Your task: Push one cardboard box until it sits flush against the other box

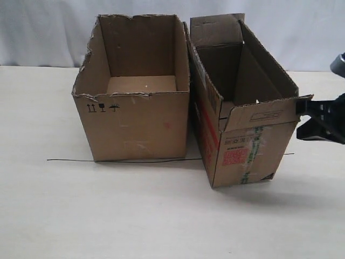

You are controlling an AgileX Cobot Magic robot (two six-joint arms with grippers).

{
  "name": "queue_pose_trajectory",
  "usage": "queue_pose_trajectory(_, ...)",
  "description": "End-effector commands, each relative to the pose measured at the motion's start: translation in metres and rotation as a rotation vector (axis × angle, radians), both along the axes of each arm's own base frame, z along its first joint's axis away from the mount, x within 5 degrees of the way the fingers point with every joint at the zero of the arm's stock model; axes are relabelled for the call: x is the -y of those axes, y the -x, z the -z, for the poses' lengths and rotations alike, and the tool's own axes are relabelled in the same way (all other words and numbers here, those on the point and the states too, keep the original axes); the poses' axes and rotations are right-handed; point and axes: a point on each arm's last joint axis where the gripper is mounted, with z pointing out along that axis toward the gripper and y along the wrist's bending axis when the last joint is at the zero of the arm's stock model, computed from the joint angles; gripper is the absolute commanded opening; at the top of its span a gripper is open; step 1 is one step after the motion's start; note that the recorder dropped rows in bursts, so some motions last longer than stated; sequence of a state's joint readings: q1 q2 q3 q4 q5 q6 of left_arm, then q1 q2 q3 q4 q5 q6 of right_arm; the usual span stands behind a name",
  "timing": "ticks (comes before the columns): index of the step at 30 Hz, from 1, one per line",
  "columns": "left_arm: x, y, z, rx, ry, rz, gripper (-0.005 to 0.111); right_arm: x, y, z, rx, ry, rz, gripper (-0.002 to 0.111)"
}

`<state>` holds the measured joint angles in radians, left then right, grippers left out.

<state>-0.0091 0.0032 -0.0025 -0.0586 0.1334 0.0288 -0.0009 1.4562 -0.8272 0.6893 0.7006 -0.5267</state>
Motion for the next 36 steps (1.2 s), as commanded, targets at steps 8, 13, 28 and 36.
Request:
queue_pose_trajectory(8, 0.0, 0.0, 0.0, 0.006, -0.005, -0.004, 0.0, -0.009, -0.009, 0.008, -0.01, -0.162, -0.014, 0.005)
queue_pose_trajectory(13, 0.0, 0.0, 0.0, 0.006, -0.005, -0.004, 0.0, -0.014, -0.007, 0.006, -0.023, -0.207, -0.027, 0.005)
queue_pose_trajectory(28, 0.0, 0.0, 0.0, 0.006, -0.005, -0.004, 0.0, 0.003, 0.016, -0.027, 0.068, -0.1, -0.083, 0.005)
queue_pose_trajectory(36, 0.0, 0.0, 0.0, 0.006, -0.005, -0.004, 0.0, -0.026, 0.09, -0.053, 0.149, -0.095, -0.148, 0.005)
